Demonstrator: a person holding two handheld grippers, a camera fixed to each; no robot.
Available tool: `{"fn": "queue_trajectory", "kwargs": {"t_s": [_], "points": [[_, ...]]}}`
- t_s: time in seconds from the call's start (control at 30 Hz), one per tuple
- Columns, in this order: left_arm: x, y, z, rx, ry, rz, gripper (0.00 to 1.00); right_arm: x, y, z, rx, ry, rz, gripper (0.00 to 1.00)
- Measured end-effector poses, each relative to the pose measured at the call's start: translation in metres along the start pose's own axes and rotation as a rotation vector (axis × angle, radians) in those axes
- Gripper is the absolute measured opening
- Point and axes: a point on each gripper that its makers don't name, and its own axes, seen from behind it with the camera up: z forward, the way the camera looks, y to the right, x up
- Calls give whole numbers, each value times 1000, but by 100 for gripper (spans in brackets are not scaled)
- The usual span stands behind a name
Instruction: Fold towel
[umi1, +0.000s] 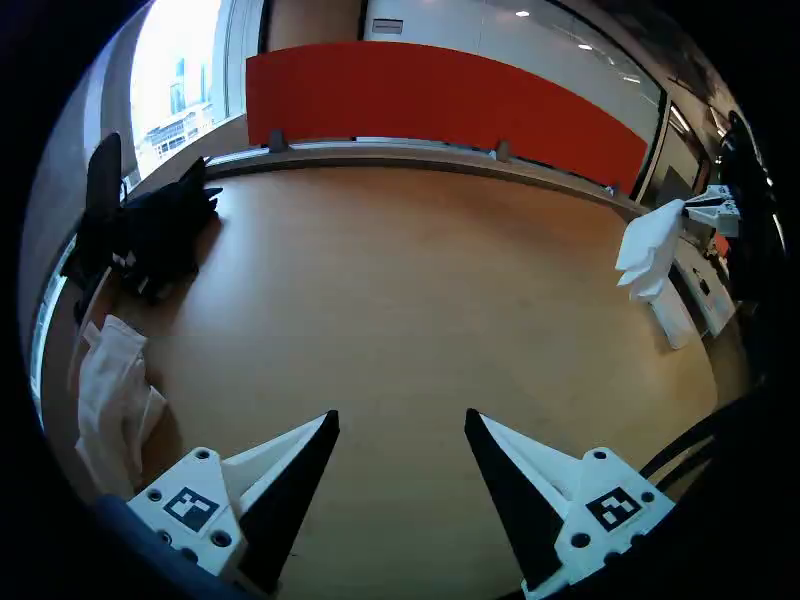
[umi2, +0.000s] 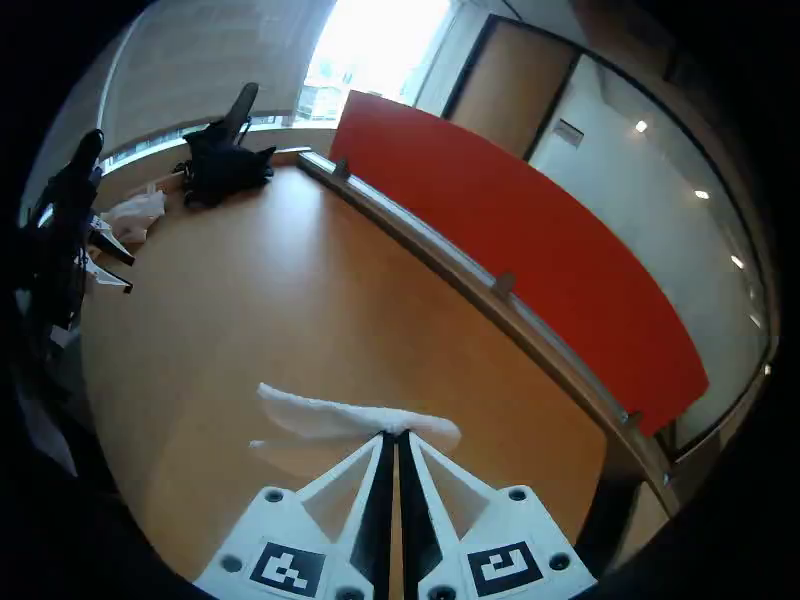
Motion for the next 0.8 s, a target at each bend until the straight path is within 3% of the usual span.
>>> {"fn": "queue_trajectory", "kwargs": {"t_s": [0.5, 0.8], "points": [[4, 4, 5, 13, -12, 19, 93, -60, 85, -16, -89, -89, 61, 5], [7, 11, 9, 17, -19, 28, 93, -91, 122, -18, -127, -138, 86, 5]]}}
